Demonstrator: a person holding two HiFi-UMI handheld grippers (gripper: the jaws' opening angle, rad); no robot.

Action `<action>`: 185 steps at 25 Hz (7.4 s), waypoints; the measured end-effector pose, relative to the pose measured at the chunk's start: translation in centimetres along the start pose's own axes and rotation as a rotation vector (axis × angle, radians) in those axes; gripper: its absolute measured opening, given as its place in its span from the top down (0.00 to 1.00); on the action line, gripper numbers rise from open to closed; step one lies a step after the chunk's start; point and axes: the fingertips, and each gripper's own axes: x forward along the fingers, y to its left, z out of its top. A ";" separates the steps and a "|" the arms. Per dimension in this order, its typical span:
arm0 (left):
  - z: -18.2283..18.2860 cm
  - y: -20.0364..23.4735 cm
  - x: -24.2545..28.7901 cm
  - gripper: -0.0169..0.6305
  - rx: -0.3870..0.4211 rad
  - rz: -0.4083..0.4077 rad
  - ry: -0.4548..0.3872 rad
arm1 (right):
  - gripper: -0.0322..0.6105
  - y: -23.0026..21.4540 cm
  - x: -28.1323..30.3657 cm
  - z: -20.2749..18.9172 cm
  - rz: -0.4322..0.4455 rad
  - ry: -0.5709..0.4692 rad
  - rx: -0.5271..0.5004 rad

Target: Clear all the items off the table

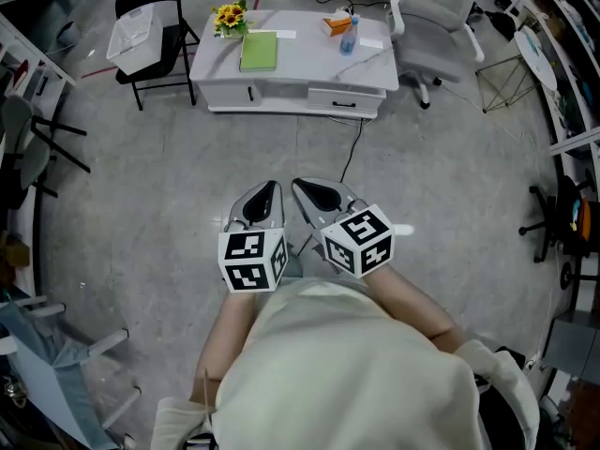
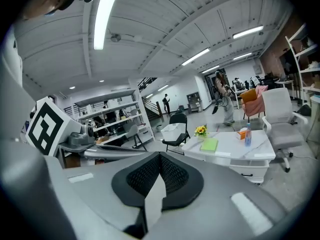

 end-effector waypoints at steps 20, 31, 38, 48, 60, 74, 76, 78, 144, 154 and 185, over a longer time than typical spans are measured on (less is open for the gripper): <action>4.9 11.0 5.9 0.96 0.015 -0.091 0.037 | 0.95 -1.4 13.0 4.5 -0.097 -0.008 0.040; 6.5 15.2 7.1 0.96 0.006 -0.074 0.032 | 0.95 -2.0 16.9 5.7 -0.105 -0.012 0.061; 7.2 17.5 8.5 0.96 -0.002 -0.055 0.040 | 0.95 -2.7 18.8 6.5 -0.109 -0.019 0.082; 7.8 18.3 11.6 0.96 -0.017 -0.049 0.065 | 0.95 -5.3 19.9 6.1 -0.119 0.015 0.099; 12.6 20.4 19.1 0.96 -0.057 0.018 0.048 | 0.95 -12.4 25.8 11.9 -0.050 0.029 -0.004; 19.7 22.0 29.2 0.96 -0.082 0.108 0.031 | 0.95 -21.8 31.9 18.5 0.030 0.028 -0.063; 20.4 22.1 30.5 0.96 -0.082 0.113 0.031 | 0.95 -23.0 32.6 19.0 0.039 0.033 -0.059; 21.1 22.3 31.9 0.96 -0.083 0.118 0.029 | 0.95 -24.3 33.3 19.4 0.044 0.037 -0.057; 1.6 43.2 67.0 0.72 -0.093 -0.015 0.531 | 0.63 -50.0 62.1 -3.7 -0.230 0.472 0.347; -3.9 42.4 69.4 0.34 -0.142 -0.179 0.632 | 0.52 -52.8 64.0 -8.4 -0.275 0.492 0.436; -5.8 44.0 74.6 0.41 -0.112 -0.123 0.617 | 0.49 -55.7 68.2 -11.4 -0.369 0.450 0.520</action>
